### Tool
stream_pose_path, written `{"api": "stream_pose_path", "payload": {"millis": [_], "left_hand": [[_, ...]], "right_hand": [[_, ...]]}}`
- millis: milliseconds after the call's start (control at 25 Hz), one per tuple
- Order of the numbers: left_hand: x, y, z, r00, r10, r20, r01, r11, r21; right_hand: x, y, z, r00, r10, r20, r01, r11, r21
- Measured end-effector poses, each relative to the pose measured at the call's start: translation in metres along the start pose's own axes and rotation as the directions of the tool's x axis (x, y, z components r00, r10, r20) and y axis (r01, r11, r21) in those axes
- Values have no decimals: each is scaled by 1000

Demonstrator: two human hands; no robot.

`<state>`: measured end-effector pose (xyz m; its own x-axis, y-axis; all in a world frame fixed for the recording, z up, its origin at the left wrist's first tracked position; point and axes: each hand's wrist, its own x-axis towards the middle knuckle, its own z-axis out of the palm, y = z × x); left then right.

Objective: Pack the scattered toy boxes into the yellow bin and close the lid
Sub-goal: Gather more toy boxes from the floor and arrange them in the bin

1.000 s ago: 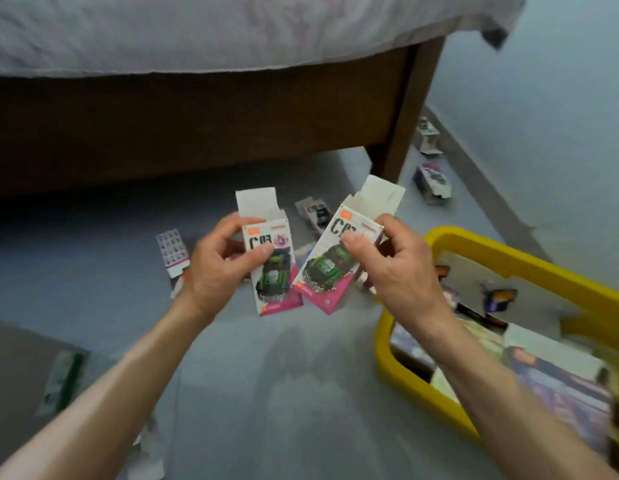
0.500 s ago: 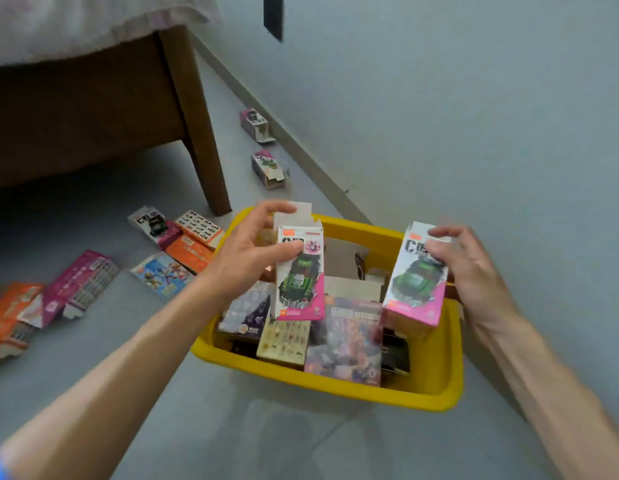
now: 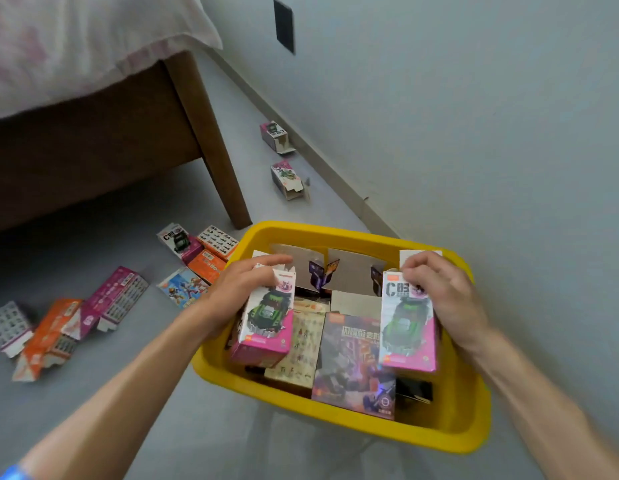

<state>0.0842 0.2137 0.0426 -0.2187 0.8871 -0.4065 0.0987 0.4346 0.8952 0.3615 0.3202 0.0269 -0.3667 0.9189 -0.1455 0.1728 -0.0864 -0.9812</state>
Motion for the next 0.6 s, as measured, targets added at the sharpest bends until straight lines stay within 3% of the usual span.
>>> {"api": "stream_pose_path", "payload": {"millis": [160,320,440,520,600], "left_hand": [[16,-11,2,971,44,-234,-43,999,8],[30,-16,16,893,60,-445,-128,984,-123],[44,-8,25,799,119,-589,-293,933,-209],[51,-11,36,744,167,-647,-302,948,-102],[55,-23,46,700,280,-657,-180,959,218]], "right_hand": [[8,9,23,987,-19,-162,23,1000,20],[23,13,41,947,-17,-322,31,999,38],[43,12,58,836,75,-544,-32,996,87],[47,18,71,782,62,-620,-73,997,7],[40,29,77,814,-99,-573,-64,964,-258]]}}
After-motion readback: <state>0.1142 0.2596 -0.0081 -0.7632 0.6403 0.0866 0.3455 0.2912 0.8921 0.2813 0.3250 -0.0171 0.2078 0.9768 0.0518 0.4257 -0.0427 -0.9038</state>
